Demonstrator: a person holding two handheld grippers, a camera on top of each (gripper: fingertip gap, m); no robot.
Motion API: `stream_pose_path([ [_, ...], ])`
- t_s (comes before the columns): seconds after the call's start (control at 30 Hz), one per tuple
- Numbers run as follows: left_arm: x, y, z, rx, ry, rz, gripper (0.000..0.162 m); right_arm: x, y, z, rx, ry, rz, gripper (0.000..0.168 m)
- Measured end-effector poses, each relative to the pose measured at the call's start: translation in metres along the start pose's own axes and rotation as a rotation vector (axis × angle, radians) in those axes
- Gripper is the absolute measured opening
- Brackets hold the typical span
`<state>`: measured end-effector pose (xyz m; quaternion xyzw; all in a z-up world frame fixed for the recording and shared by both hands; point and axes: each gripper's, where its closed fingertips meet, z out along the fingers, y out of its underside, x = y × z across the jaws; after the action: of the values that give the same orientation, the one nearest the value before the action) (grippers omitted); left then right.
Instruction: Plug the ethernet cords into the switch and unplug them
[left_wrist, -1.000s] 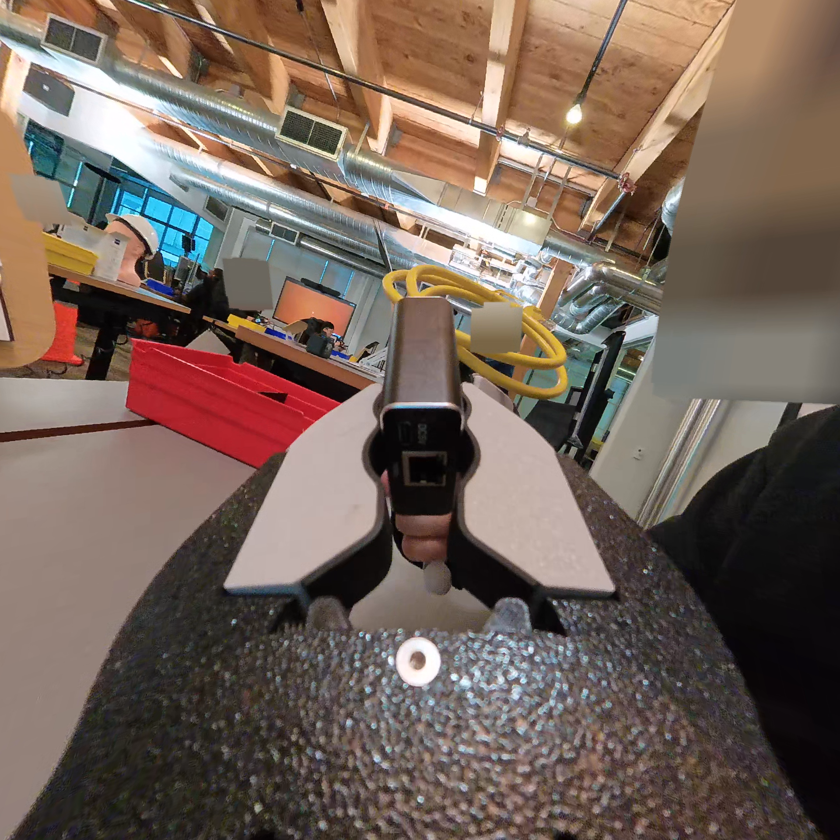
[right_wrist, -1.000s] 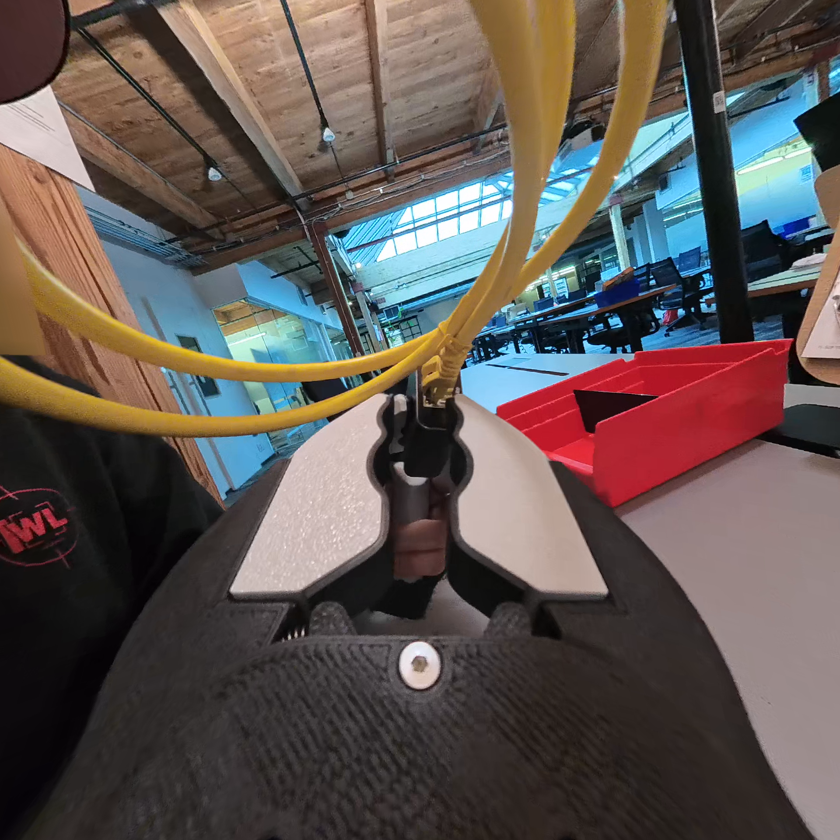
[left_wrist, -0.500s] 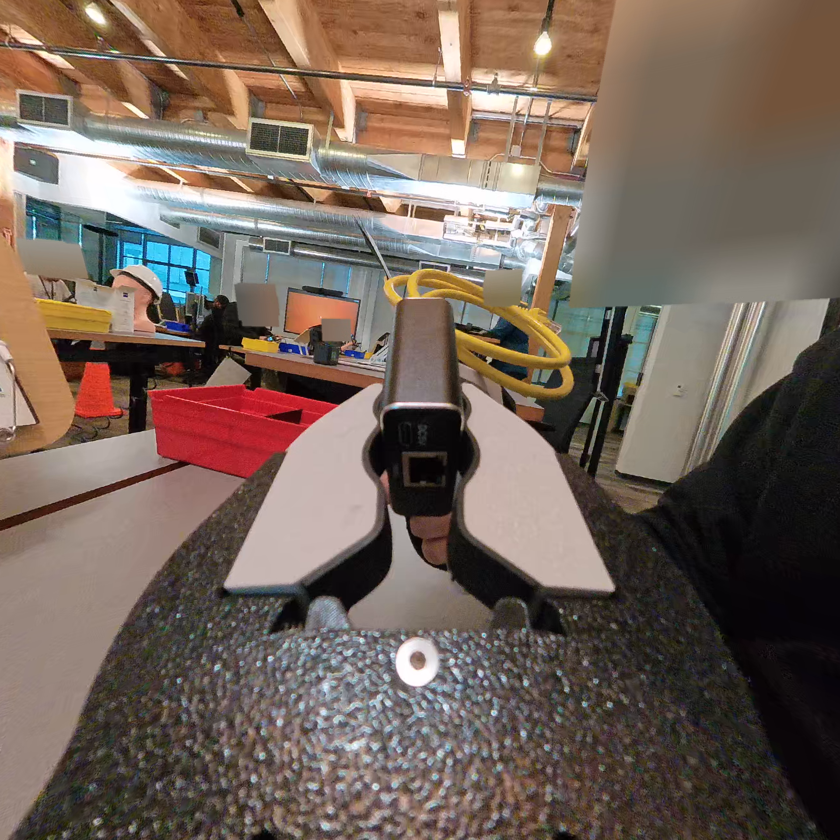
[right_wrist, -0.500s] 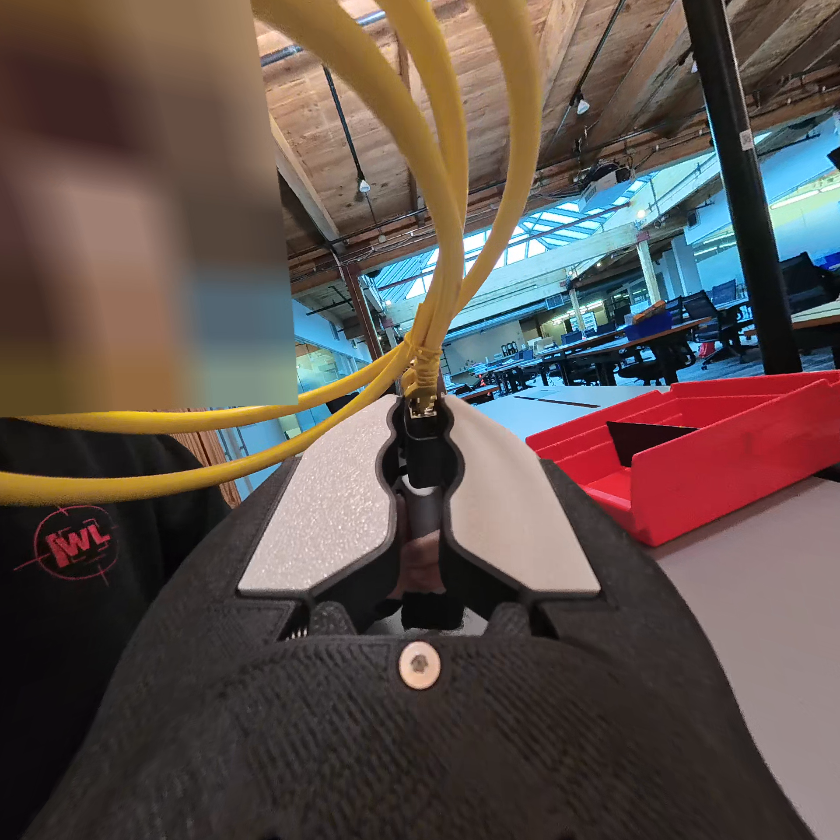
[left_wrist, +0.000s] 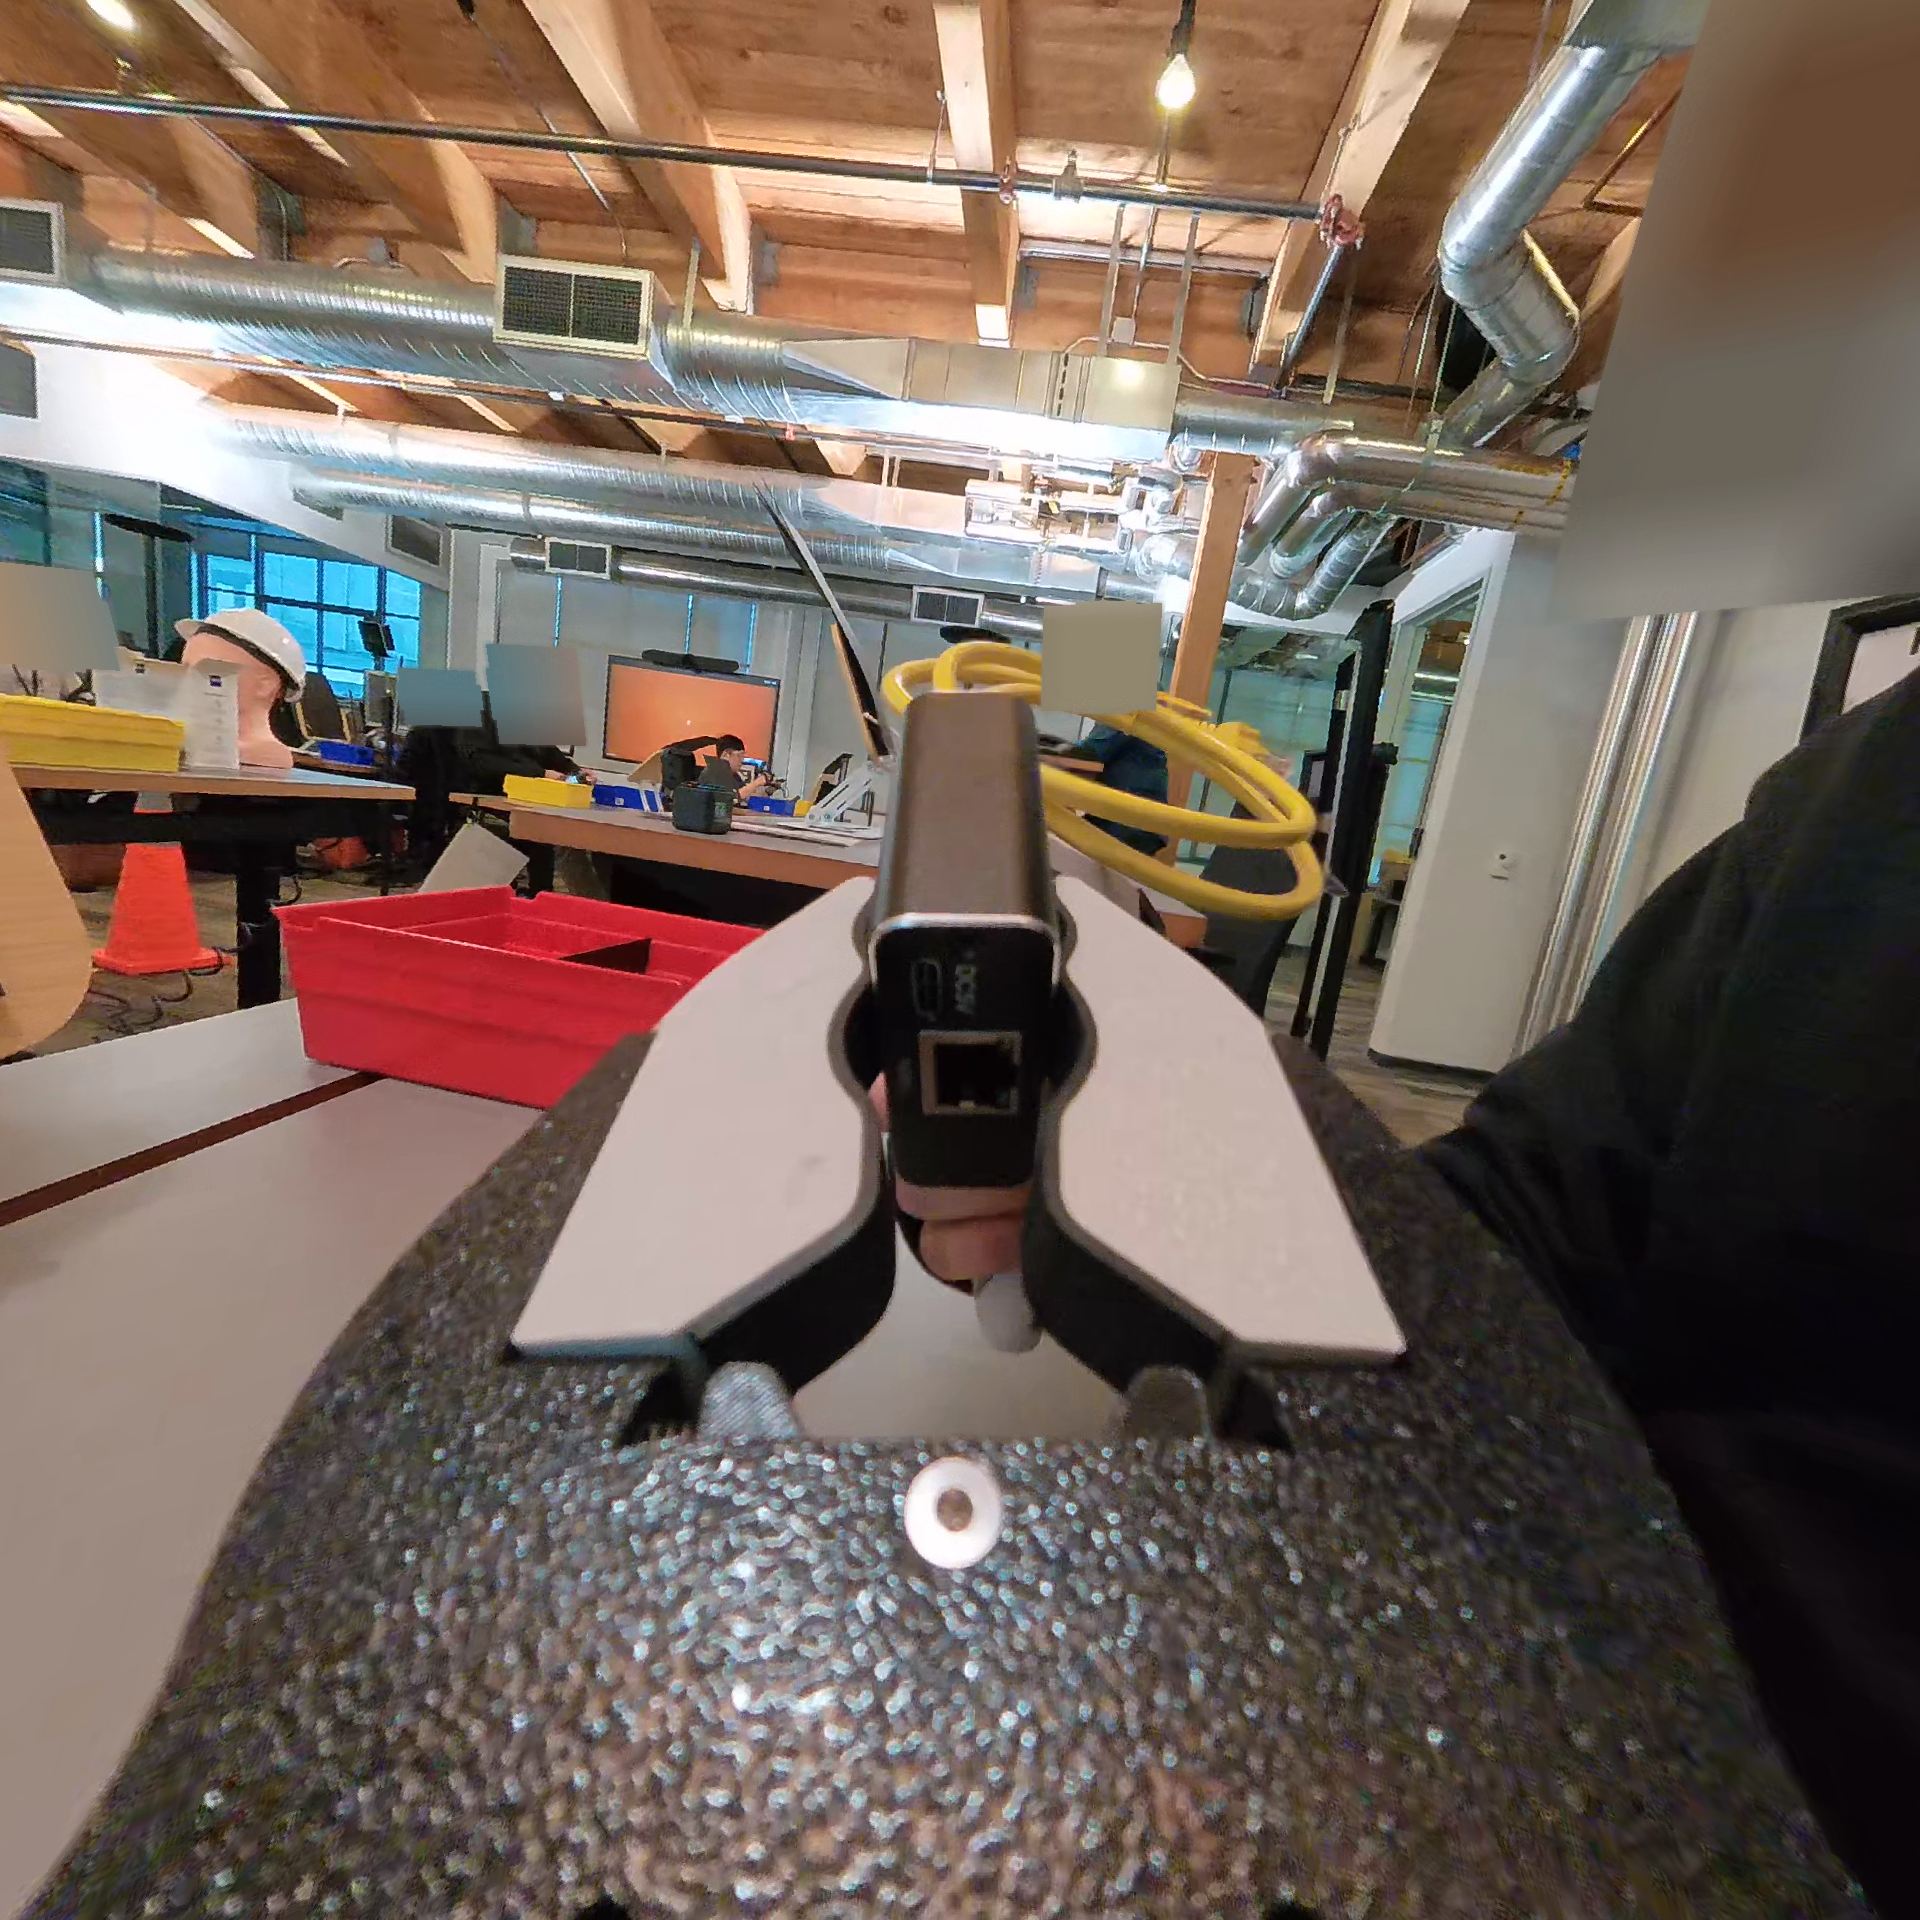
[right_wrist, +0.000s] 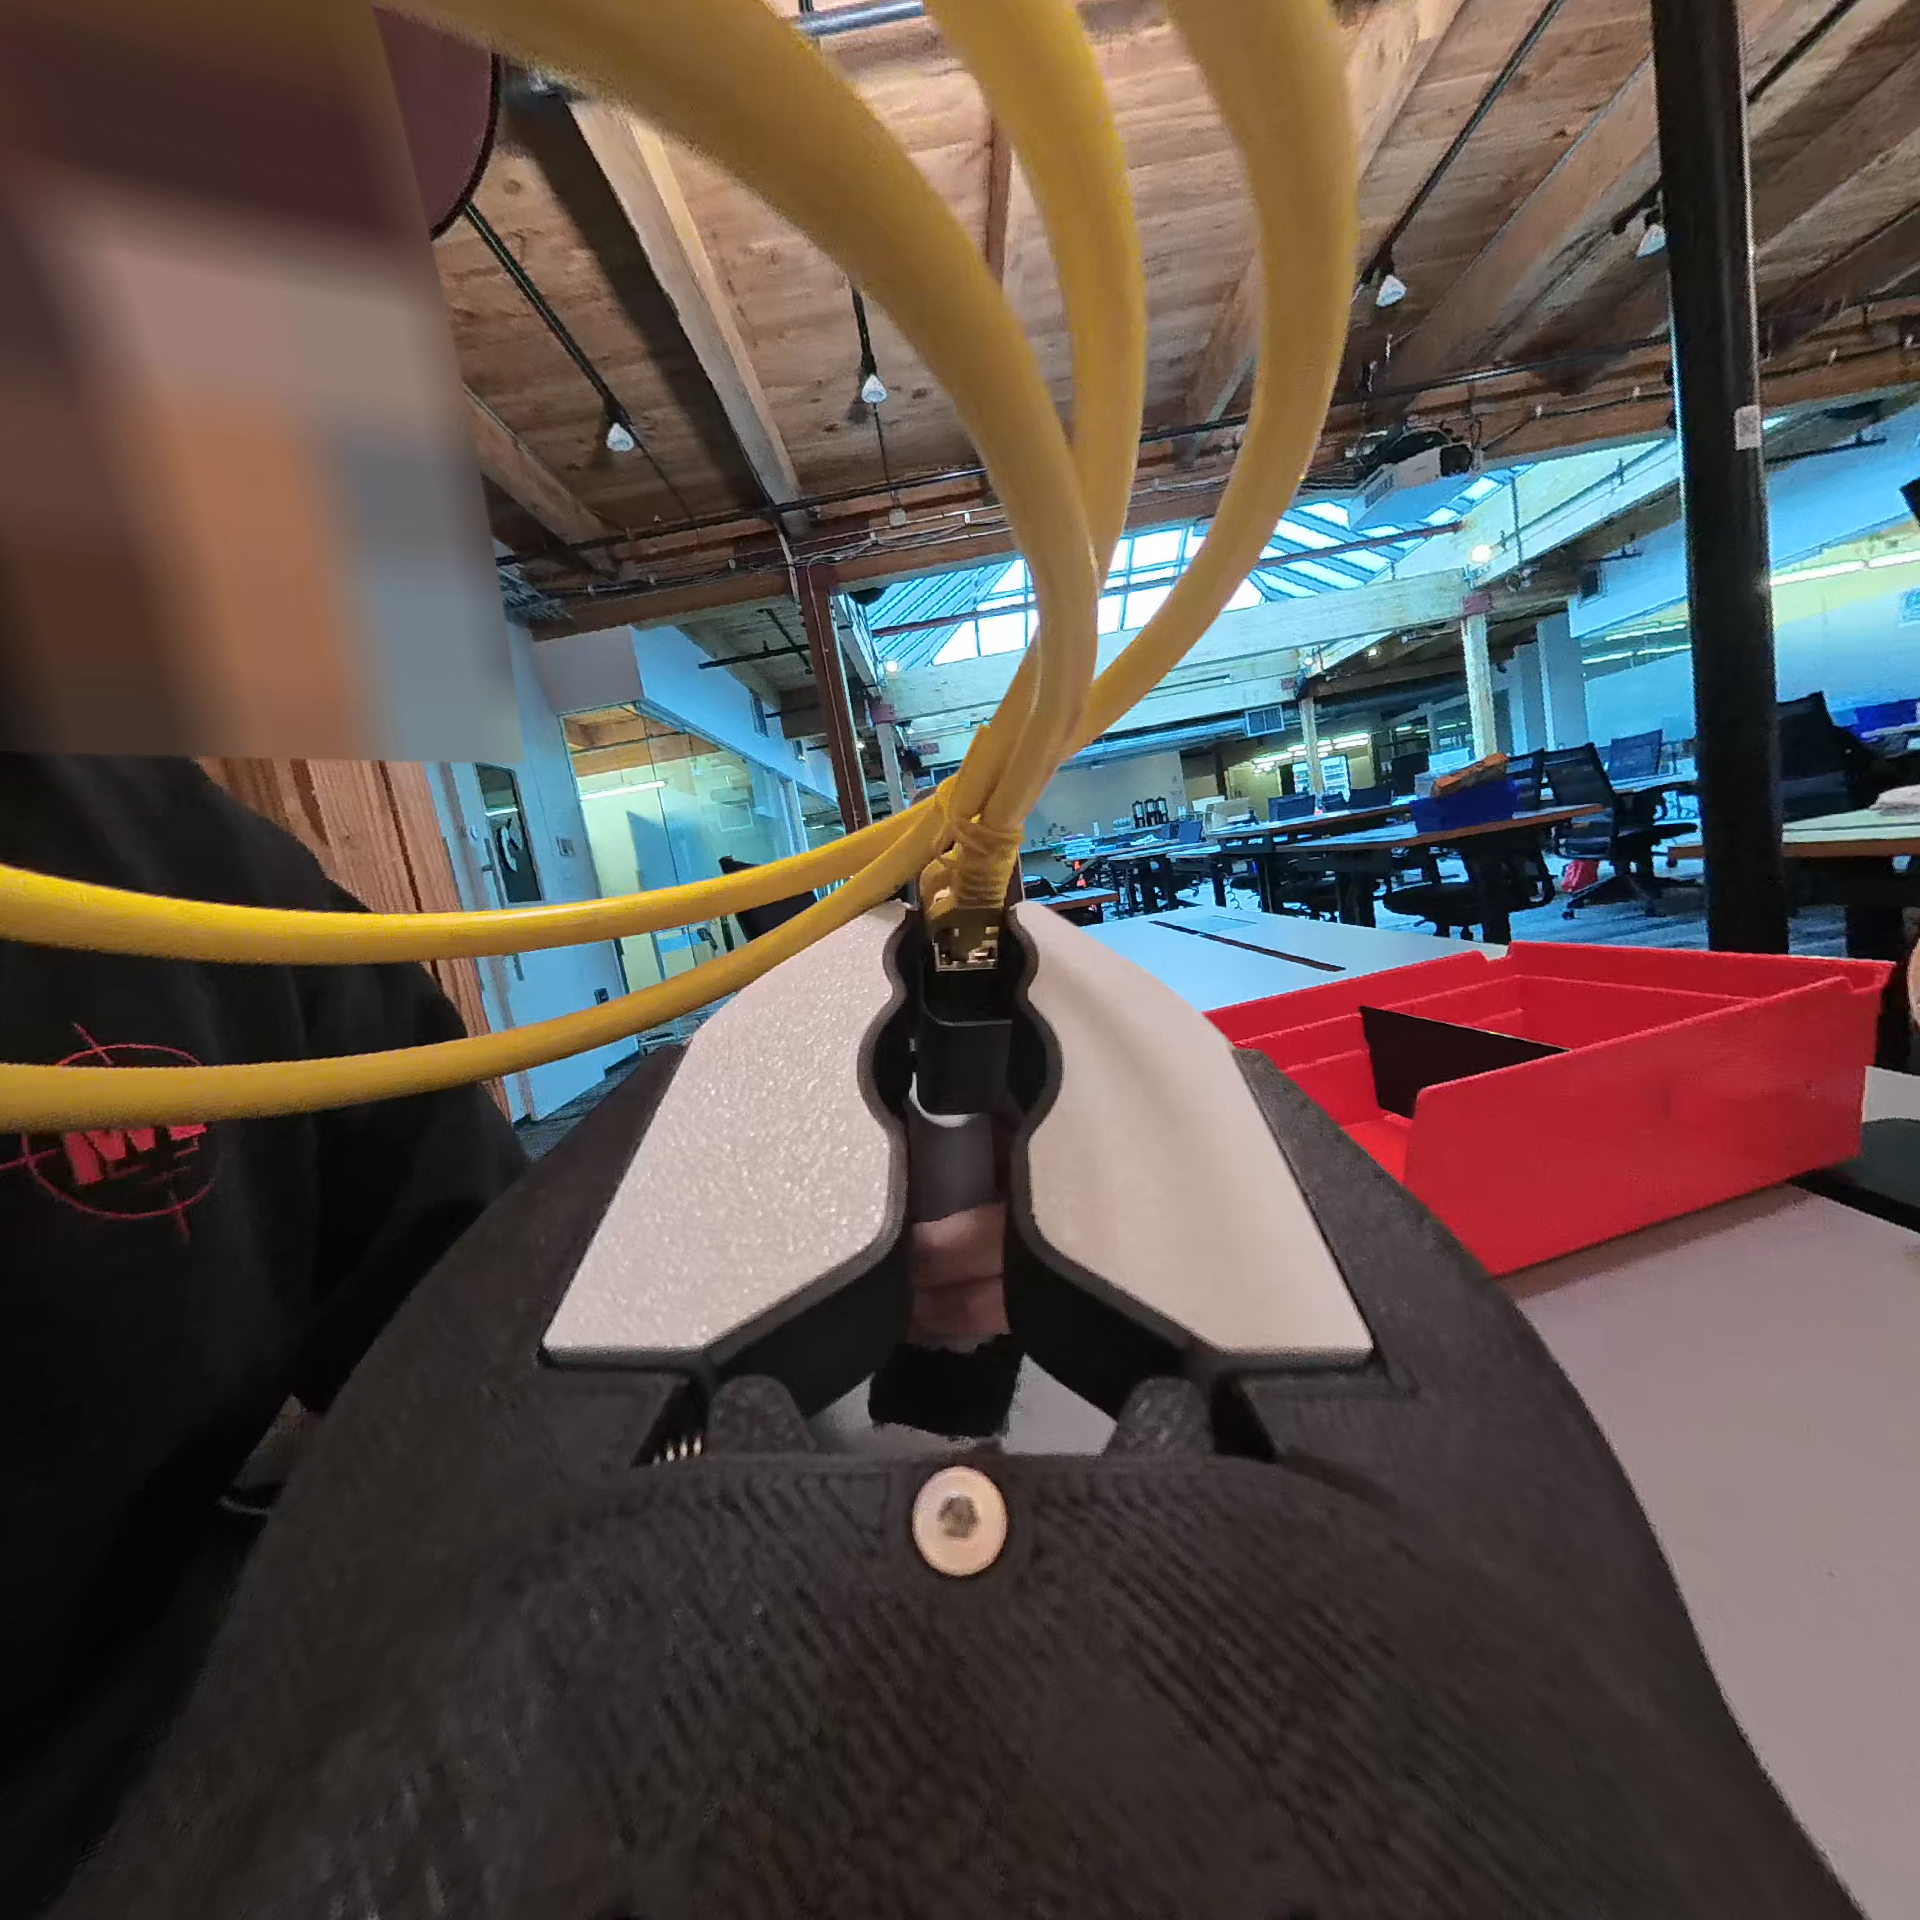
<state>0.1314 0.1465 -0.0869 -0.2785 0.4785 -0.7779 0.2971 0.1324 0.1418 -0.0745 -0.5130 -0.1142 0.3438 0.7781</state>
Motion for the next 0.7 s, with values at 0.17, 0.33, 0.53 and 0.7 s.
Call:
stream_pose_path([
  [0.17, 0.002, 0.002, 0.001, -0.006, 0.014, -0.011, 0.026, -0.002, -0.001, 0.0, 0.002, -0.001, -0.032, 0.014],
  [0.33, 0.002, 0.005, 0.002, -0.029, 0.018, -0.016, 0.026, -0.002, -0.001, -0.002, -0.006, -0.004, -0.043, 0.014],
  [0.53, -0.002, 0.01, 0.002, -0.048, 0.001, -0.048, 0.026, 0.003, 0.002, -0.004, -0.041, 0.016, -0.036, 0.014],
  [0.7, -0.002, 0.012, 0.003, -0.048, 0.003, -0.072, 0.026, 0.004, 0.003, -0.005, -0.039, 0.011, -0.023, 0.014],
])
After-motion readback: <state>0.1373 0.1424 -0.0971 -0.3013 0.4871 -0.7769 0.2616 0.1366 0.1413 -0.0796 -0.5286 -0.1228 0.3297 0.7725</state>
